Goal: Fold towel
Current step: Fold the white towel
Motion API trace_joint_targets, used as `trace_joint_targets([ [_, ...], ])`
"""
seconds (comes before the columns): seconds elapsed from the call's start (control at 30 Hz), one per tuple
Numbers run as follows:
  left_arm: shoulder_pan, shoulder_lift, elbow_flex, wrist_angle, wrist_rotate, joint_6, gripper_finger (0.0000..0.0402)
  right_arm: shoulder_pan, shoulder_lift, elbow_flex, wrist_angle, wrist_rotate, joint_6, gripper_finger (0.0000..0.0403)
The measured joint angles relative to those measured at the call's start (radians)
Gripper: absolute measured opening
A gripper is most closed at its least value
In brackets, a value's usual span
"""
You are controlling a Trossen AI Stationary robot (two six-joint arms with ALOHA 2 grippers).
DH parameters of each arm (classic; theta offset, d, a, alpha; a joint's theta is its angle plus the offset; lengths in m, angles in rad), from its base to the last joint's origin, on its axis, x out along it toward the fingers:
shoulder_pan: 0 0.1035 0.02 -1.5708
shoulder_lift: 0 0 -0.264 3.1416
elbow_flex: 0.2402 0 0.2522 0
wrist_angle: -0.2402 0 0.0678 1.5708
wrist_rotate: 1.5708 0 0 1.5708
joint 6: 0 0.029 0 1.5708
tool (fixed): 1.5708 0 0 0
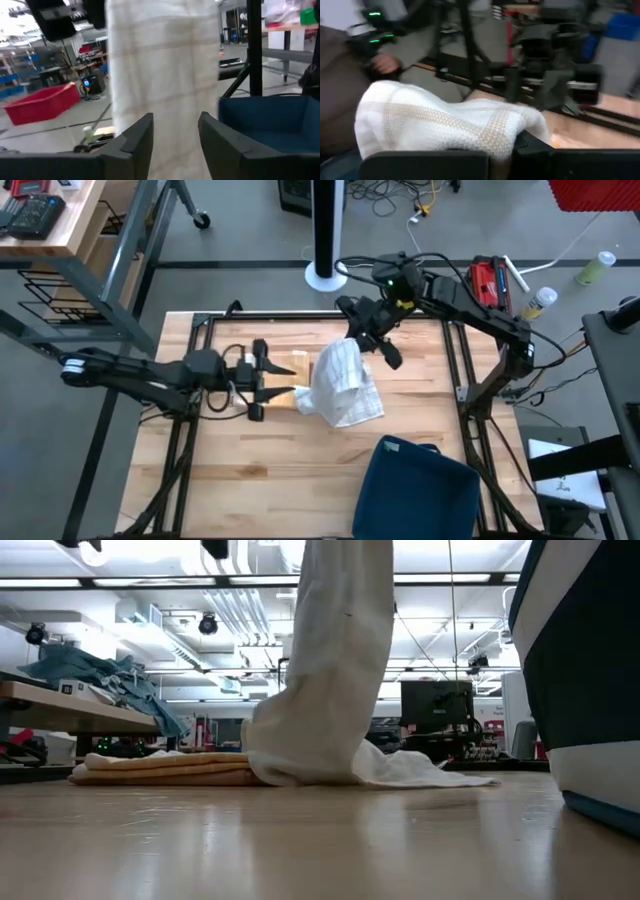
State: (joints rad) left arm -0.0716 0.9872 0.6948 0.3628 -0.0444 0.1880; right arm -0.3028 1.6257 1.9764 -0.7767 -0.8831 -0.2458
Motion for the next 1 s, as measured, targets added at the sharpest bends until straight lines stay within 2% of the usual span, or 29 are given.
trace_joint_targets([
  [0.13,-0.013,0.105,-0.003,-0.008,-0.021,-0.012,0.0178,0.022,-0.014,-0.001,0.037,0.219,0.073,0.0000],
  [0.2,-0.013,0.160,0.007,-0.027,-0.032,-0.013,0.0194,0.021,-0.016,-0.001,0.078,0.281,0.133,0.0000],
  [0.33,-0.013,0.235,0.032,-0.045,-0.048,-0.025,0.0228,0.021,-0.018,0.016,0.112,0.282,0.218,0.0000],
  [0.57,-0.017,0.254,0.070,-0.103,-0.085,-0.067,0.0262,0.019,-0.028,0.049,0.103,0.309,0.218,0.0000],
  [0.8,-0.017,0.251,0.079,-0.128,-0.264,-0.076,0.0252,0.019,-0.030,0.059,0.103,0.334,0.202,0.0000],
  [0.93,-0.016,0.268,0.079,-0.110,-0.276,-0.075,0.0237,0.019,-0.030,0.059,0.103,0.334,0.202,0.0000],
  [1.0,-0.017,0.277,0.079,-0.104,-0.326,-0.075,0.0224,0.019,-0.029,0.059,0.108,0.334,0.201,0.0000],
])
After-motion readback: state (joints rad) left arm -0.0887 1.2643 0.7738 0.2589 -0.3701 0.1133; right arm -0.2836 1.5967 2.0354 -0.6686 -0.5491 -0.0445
